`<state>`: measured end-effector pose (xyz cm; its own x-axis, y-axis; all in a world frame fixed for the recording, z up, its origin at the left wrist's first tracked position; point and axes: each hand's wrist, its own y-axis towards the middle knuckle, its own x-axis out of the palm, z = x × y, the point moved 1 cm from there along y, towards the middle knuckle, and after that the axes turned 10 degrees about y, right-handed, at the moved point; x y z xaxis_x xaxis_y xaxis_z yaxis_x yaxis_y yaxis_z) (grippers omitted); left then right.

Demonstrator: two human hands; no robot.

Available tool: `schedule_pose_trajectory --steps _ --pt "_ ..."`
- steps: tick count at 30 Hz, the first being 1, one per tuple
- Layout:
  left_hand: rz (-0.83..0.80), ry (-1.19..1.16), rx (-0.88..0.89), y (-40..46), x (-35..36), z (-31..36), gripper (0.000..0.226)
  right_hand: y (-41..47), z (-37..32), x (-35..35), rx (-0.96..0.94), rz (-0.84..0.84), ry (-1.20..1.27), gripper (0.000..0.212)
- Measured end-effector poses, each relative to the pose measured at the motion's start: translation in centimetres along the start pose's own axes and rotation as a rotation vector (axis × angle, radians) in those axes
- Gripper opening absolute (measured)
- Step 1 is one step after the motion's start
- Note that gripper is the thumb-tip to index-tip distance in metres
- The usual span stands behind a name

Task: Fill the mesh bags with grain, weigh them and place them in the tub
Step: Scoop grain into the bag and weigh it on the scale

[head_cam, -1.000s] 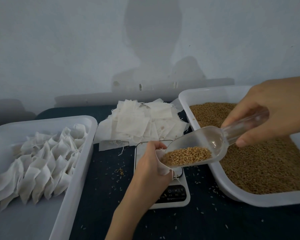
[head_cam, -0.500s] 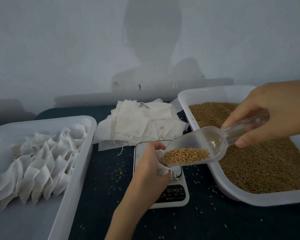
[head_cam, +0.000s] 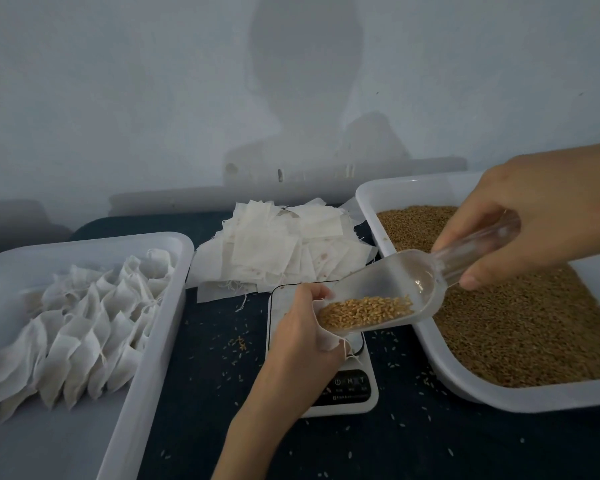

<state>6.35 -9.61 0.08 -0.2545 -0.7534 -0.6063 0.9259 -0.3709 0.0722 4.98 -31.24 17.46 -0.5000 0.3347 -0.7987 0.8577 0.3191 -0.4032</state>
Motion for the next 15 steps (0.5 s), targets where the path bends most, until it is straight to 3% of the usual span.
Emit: schedule_pose_trajectory --steps 11,15 --pt "0.018 -0.067 -0.027 0.0 0.1 -0.5 0.047 -0.1 1.2 0.6 0.004 0.004 0.049 0.050" --pt "0.056 -0.123 -0.029 0.7 -0.4 -0.7 0.046 -0.4 3.5 2.6 0.003 0.048 0.300 0.044"
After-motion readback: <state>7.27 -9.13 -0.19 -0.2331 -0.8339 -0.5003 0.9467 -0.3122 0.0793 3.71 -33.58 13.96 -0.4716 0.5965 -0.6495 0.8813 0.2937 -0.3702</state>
